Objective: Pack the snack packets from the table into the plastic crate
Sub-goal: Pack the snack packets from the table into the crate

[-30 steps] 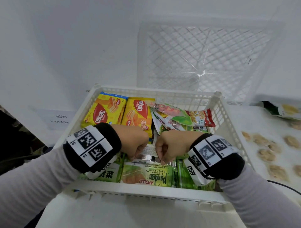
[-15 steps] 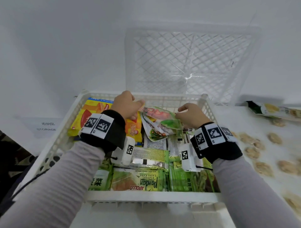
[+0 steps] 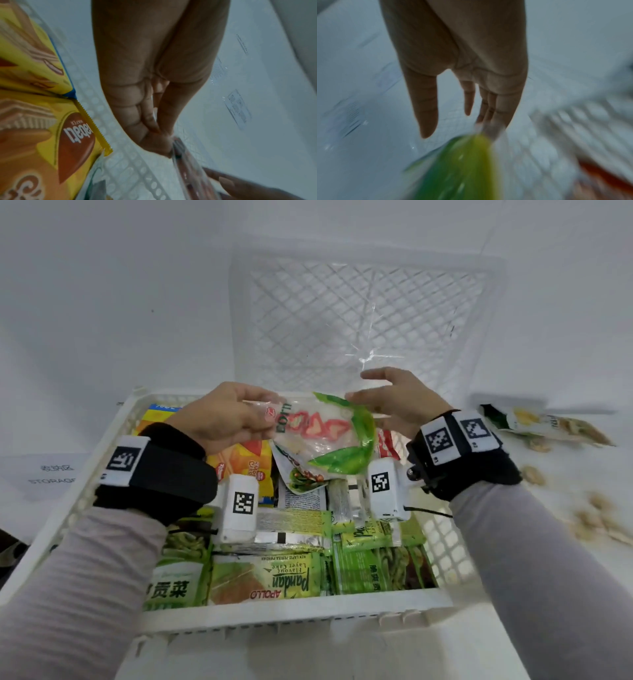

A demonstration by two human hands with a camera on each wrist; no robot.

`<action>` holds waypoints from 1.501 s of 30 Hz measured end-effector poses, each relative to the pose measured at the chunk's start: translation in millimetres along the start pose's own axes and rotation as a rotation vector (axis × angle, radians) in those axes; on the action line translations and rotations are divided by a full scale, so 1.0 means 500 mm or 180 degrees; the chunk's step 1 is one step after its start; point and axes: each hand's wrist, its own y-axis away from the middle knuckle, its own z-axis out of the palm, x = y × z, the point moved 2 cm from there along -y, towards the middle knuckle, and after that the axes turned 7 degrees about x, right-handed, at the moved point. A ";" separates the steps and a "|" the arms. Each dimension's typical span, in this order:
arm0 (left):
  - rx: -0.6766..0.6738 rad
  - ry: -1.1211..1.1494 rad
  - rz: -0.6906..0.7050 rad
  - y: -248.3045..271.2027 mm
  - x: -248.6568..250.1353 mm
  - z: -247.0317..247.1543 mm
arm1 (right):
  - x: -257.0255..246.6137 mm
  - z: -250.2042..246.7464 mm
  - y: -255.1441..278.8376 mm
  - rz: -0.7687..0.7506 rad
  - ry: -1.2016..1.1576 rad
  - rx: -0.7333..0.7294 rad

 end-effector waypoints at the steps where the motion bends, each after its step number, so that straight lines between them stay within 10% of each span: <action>1: -0.0024 0.0010 0.0070 0.004 0.004 0.003 | -0.025 -0.011 0.007 -0.0181 0.0281 -0.0052; 6: -0.0185 -0.0070 0.0422 0.025 0.010 0.056 | -0.108 -0.006 0.071 -0.0759 0.2552 -0.1139; 9: -0.0268 -0.0390 0.0633 0.040 -0.002 0.109 | -0.107 -0.004 0.111 -0.0533 0.2625 -0.1593; 18: -0.1141 -0.1381 0.0812 0.082 -0.058 0.212 | -0.016 -0.018 0.172 0.0097 0.3799 -0.1817; 28: -0.1798 -0.3710 0.2614 0.120 -0.084 0.236 | 0.017 0.028 0.156 -0.0388 0.6169 -0.1707; 33: -0.2515 -0.4072 0.2133 0.133 -0.099 0.247 | 0.027 0.043 0.152 -0.0804 0.6224 -0.2165; 45: -0.3380 -0.4730 0.1541 0.147 -0.111 0.249 | 0.083 0.049 0.137 0.0306 0.5729 -0.2905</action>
